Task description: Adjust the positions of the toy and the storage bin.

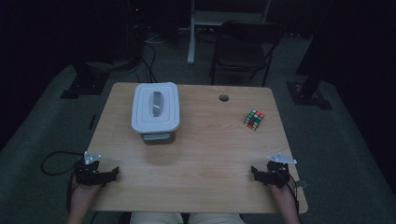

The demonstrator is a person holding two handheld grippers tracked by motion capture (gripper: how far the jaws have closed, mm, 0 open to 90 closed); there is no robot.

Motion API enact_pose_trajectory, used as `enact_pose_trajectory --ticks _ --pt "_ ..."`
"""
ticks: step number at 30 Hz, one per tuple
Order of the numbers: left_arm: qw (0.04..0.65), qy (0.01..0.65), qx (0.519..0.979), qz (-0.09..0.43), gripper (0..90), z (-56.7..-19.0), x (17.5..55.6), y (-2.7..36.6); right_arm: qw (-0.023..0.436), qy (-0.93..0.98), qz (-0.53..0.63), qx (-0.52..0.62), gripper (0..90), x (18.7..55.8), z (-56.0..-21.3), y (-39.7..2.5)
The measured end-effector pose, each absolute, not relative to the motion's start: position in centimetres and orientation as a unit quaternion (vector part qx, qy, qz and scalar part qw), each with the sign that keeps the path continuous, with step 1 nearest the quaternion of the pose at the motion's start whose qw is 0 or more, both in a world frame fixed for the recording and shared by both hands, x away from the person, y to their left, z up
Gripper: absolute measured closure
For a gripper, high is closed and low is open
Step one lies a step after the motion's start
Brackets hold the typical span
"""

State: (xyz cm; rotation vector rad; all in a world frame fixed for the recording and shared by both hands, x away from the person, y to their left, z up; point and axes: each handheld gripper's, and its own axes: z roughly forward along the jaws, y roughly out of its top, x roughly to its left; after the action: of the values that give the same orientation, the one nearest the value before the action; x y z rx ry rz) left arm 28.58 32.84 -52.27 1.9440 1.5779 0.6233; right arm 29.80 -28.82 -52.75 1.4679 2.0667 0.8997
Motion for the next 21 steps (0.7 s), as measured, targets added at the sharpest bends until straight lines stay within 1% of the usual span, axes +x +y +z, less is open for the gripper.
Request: enact_pose_trajectory --ticks 2,8,14,17,19,21 --pt "0.280 0.590 0.722 0.229 0.6 -52.2 28.8 32.9 0.222 0.751 0.328 0.529 13.2 30.0 -52.7 -28.5" --pt "0.278 0.580 0.732 0.225 0.6 -52.1 29.8 32.3 0.208 0.777 0.331 0.494 13.3 31.3 -52.5 -25.7" --pt "0.280 0.573 0.738 0.223 0.6 -51.5 30.8 31.8 0.210 0.787 0.334 0.474 13.3 32.5 -52.1 -24.0" --pt "0.287 0.568 0.739 0.222 0.6 -51.0 31.5 31.5 0.211 0.800 0.334 0.451 13.3 34.2 -51.8 -22.0" --pt "0.288 0.569 0.737 0.222 0.6 -50.8 32.1 31.3 0.202 0.805 0.339 0.444 13.3 34.9 -51.8 -21.2" --pt "0.293 0.567 0.738 0.220 0.6 -50.6 32.7 31.2 0.208 0.807 0.341 0.436 13.3 35.5 -51.7 -20.2"
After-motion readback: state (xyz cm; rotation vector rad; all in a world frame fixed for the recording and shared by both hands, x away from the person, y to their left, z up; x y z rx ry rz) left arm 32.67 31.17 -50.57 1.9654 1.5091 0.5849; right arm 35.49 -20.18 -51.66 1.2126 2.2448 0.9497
